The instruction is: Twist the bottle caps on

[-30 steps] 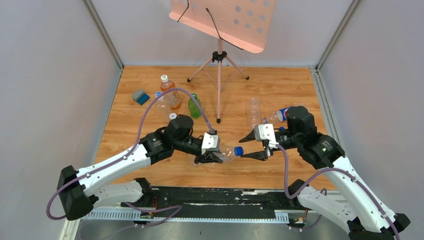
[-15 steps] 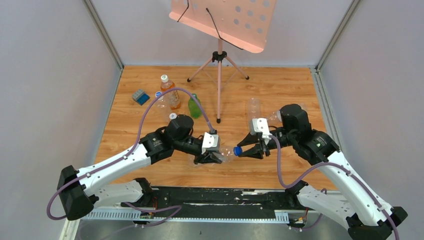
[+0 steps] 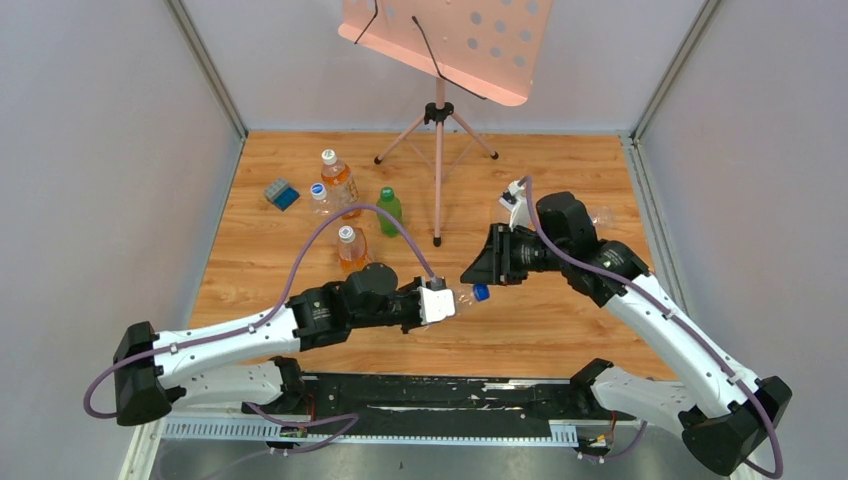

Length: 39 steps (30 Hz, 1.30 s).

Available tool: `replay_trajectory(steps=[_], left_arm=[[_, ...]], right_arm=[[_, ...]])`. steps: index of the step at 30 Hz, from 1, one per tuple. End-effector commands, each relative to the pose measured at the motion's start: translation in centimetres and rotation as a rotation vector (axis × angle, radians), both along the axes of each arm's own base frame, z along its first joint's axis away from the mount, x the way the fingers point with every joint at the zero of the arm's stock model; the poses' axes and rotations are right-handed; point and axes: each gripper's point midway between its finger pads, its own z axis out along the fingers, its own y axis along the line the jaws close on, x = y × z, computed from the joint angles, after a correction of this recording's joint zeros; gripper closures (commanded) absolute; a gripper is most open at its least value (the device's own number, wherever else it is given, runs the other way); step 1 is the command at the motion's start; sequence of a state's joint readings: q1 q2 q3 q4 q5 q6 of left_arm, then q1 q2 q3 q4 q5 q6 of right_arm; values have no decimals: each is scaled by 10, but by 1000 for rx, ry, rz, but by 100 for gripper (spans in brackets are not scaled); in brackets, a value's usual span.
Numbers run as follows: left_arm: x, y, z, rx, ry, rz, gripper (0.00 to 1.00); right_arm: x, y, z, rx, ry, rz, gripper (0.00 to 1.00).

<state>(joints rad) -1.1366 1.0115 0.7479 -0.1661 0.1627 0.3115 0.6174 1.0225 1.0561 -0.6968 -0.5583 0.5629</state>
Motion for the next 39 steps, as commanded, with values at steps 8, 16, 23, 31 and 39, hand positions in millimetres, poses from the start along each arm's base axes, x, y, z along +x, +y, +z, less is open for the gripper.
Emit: replay_trajectory(steps=[8,16,23,31,39], left_arm=[[22,-5,44,-191,-72,154,100],[-3,1,37,-230,107,-36,100],[-28,0,45,-229,107,-220,100],[-37,-4,50,-229,119,-294,100],[-36,-10,58,-251,110,-311,100]], right_arm=[[1,-13,63,17,-657,217,41],[-26,-22,71,18,-1042,475,35],[-46,-19,58,53,-1147,684,35],[-58,-13,59,135,-1109,767,42],[-67,-9,52,190,-1031,812,53]])
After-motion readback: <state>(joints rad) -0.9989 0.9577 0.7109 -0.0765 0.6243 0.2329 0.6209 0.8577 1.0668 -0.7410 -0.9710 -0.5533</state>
